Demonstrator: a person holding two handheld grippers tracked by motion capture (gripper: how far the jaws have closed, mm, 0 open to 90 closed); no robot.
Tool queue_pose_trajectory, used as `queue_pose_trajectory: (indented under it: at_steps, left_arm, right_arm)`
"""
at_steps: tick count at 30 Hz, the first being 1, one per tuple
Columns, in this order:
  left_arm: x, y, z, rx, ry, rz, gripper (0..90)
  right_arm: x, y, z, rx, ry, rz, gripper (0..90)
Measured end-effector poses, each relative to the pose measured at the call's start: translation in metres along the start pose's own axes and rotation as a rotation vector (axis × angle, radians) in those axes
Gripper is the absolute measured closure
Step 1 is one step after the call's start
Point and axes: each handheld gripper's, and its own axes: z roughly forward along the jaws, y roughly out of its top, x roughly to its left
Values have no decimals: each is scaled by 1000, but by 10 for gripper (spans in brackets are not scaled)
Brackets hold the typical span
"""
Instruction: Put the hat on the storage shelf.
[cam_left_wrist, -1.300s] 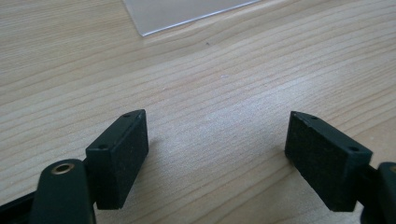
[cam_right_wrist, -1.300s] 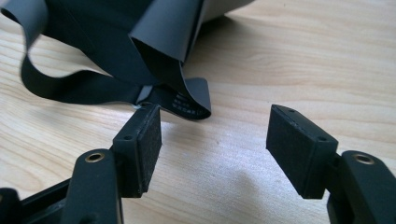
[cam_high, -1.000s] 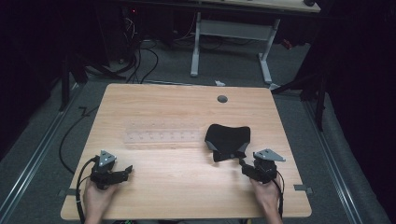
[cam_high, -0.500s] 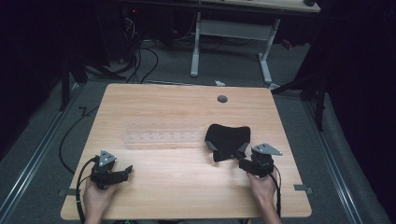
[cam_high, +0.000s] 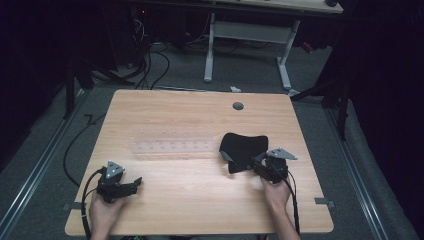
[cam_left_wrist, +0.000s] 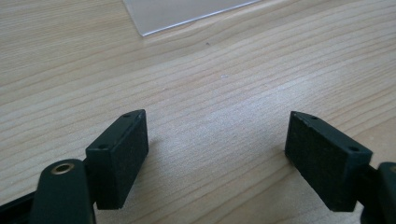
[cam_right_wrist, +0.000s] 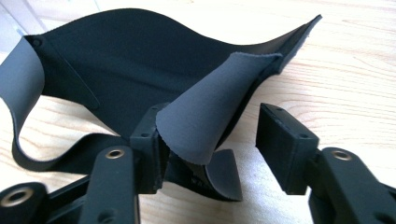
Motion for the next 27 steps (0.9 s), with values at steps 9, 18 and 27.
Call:
queue_pose_trajectory:
  at_steps: [9, 18, 27]
  left_arm:
    - [0, 0, 0, 0, 0, 0, 219]
    - [0, 0, 0, 1, -1, 1, 218]
    - [-1, 0, 2, 7, -14, 8, 215]
  right_arm:
    - [-2, -1, 3, -2, 36, 13, 655]
    - [-6, 1, 0, -26, 94, 48, 822]
    - [-7, 2, -10, -69, 116, 82, 854]
